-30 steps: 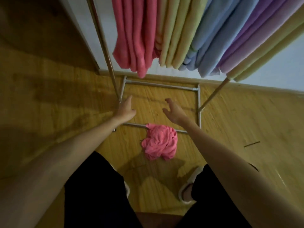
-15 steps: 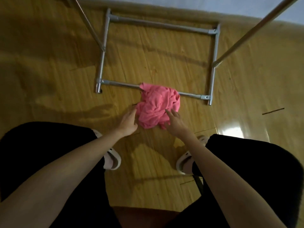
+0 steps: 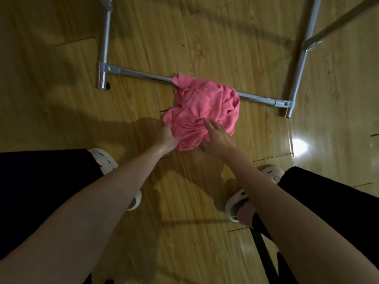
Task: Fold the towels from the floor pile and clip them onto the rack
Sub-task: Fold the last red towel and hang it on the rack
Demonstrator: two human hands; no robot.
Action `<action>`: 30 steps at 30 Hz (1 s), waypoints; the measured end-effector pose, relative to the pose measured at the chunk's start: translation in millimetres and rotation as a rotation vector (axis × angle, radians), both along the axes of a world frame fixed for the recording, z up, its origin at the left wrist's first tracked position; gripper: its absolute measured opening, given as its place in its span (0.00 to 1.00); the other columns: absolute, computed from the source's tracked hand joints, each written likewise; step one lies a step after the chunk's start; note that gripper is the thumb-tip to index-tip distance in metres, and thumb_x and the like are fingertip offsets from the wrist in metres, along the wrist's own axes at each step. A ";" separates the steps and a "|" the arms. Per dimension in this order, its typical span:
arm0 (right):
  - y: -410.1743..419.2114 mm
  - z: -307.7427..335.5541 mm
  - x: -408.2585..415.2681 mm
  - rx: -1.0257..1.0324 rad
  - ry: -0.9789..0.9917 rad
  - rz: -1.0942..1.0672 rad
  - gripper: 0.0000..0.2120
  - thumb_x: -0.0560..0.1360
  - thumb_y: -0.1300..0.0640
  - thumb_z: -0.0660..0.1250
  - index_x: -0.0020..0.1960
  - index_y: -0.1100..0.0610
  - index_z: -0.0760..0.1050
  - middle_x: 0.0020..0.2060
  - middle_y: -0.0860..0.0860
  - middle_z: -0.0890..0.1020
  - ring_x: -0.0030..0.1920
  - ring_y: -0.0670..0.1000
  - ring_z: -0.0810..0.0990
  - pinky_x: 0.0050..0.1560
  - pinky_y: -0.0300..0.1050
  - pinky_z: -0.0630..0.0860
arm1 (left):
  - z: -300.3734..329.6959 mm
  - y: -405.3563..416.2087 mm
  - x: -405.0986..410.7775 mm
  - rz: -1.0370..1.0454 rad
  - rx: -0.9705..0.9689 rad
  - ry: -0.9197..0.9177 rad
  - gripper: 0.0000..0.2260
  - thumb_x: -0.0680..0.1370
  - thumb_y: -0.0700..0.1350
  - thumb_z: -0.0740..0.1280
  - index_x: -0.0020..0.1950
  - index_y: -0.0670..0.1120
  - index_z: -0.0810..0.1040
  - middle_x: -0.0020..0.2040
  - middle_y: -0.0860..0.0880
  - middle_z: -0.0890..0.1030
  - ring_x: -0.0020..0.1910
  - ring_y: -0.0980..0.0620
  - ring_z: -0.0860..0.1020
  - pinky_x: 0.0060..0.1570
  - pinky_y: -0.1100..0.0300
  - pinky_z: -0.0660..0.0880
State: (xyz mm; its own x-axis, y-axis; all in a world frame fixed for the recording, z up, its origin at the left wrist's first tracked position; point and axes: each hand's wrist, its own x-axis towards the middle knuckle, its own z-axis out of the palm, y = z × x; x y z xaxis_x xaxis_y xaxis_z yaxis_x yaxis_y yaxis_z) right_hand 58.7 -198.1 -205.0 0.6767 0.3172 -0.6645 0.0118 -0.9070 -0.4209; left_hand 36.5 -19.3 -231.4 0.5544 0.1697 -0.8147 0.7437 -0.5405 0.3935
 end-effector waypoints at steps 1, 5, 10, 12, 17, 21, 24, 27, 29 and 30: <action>0.6 -3.4 4.3 0.001 0.006 0.005 0.36 0.77 0.54 0.65 0.79 0.52 0.49 0.77 0.57 0.56 0.76 0.59 0.56 0.71 0.56 0.60 | -5.0 -2.9 0.3 0.026 -0.007 -0.009 0.23 0.78 0.45 0.67 0.70 0.39 0.68 0.64 0.41 0.76 0.63 0.43 0.74 0.57 0.57 0.70; 5.3 -14.7 23.8 0.002 -0.040 0.047 0.37 0.76 0.60 0.62 0.78 0.48 0.47 0.78 0.53 0.51 0.77 0.57 0.53 0.72 0.60 0.60 | -16.3 -10.4 1.6 0.103 0.017 -0.066 0.22 0.78 0.42 0.67 0.70 0.39 0.67 0.59 0.44 0.77 0.58 0.46 0.76 0.48 0.66 0.68; 14.2 -20.8 55.3 0.000 -0.122 0.067 0.36 0.75 0.66 0.61 0.78 0.50 0.51 0.78 0.55 0.51 0.76 0.60 0.54 0.69 0.59 0.66 | -13.7 -4.7 -5.1 -0.007 0.101 -0.290 0.04 0.78 0.40 0.65 0.47 0.39 0.76 0.41 0.45 0.77 0.39 0.51 0.74 0.36 0.64 0.66; 20.4 -18.5 63.5 -0.005 -0.148 0.087 0.38 0.73 0.69 0.60 0.78 0.49 0.51 0.78 0.54 0.51 0.76 0.61 0.55 0.67 0.58 0.70 | -2.9 -3.7 -12.0 -0.120 0.156 -0.476 0.05 0.78 0.40 0.64 0.42 0.42 0.74 0.39 0.49 0.72 0.36 0.52 0.70 0.35 0.63 0.62; 35.5 3.9 72.3 -0.040 -0.126 0.326 0.40 0.72 0.71 0.61 0.77 0.45 0.53 0.78 0.54 0.50 0.76 0.61 0.50 0.72 0.65 0.53 | 27.4 1.9 -27.6 -0.322 0.235 -0.770 0.04 0.77 0.36 0.64 0.47 0.40 0.79 0.44 0.45 0.75 0.38 0.50 0.72 0.34 0.62 0.66; 40.9 26.7 68.0 -0.072 -0.120 0.498 0.24 0.76 0.64 0.64 0.71 0.52 0.68 0.77 0.56 0.55 0.76 0.60 0.53 0.73 0.61 0.53 | 50.1 9.5 -28.8 -0.428 0.226 -0.871 0.04 0.77 0.36 0.64 0.49 0.40 0.79 0.42 0.43 0.75 0.35 0.47 0.74 0.30 0.55 0.72; 37.9 46.7 62.1 -0.060 -0.206 0.471 0.13 0.77 0.62 0.65 0.61 0.59 0.75 0.66 0.58 0.72 0.67 0.58 0.69 0.69 0.55 0.64 | 75.0 13.1 -25.0 -0.481 0.212 -0.904 0.03 0.76 0.33 0.67 0.47 0.38 0.80 0.42 0.42 0.76 0.34 0.47 0.74 0.28 0.59 0.71; 25.0 67.1 58.8 -0.080 -0.293 0.368 0.09 0.78 0.60 0.64 0.57 0.61 0.77 0.58 0.56 0.77 0.61 0.57 0.74 0.64 0.52 0.67 | 97.4 20.6 -21.0 -0.461 0.223 -0.866 0.04 0.75 0.31 0.67 0.48 0.37 0.79 0.42 0.43 0.74 0.34 0.48 0.74 0.28 0.58 0.71; 13.8 83.1 55.8 -0.100 -0.315 0.337 0.11 0.78 0.57 0.64 0.59 0.57 0.78 0.59 0.55 0.77 0.63 0.56 0.72 0.68 0.53 0.64 | 114.3 24.6 -21.2 -0.473 0.232 -0.845 0.05 0.76 0.31 0.65 0.48 0.38 0.78 0.41 0.46 0.71 0.34 0.48 0.72 0.27 0.55 0.70; 7.6 91.3 54.2 -0.105 -0.323 0.333 0.11 0.78 0.56 0.64 0.60 0.54 0.78 0.60 0.54 0.77 0.63 0.56 0.72 0.68 0.54 0.64 | 124.6 25.5 -22.4 -0.484 0.239 -0.848 0.04 0.76 0.32 0.65 0.48 0.38 0.78 0.41 0.48 0.69 0.34 0.48 0.71 0.26 0.55 0.69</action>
State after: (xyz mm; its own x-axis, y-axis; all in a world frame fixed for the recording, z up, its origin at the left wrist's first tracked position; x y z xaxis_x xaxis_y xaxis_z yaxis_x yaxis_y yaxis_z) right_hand 112.9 -190.5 -113.7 0.7269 0.4940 -0.4770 0.4239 -0.8693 -0.2542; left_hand 14.2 6.2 -106.8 0.9885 -0.1200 -0.0924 -0.0527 -0.8444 0.5331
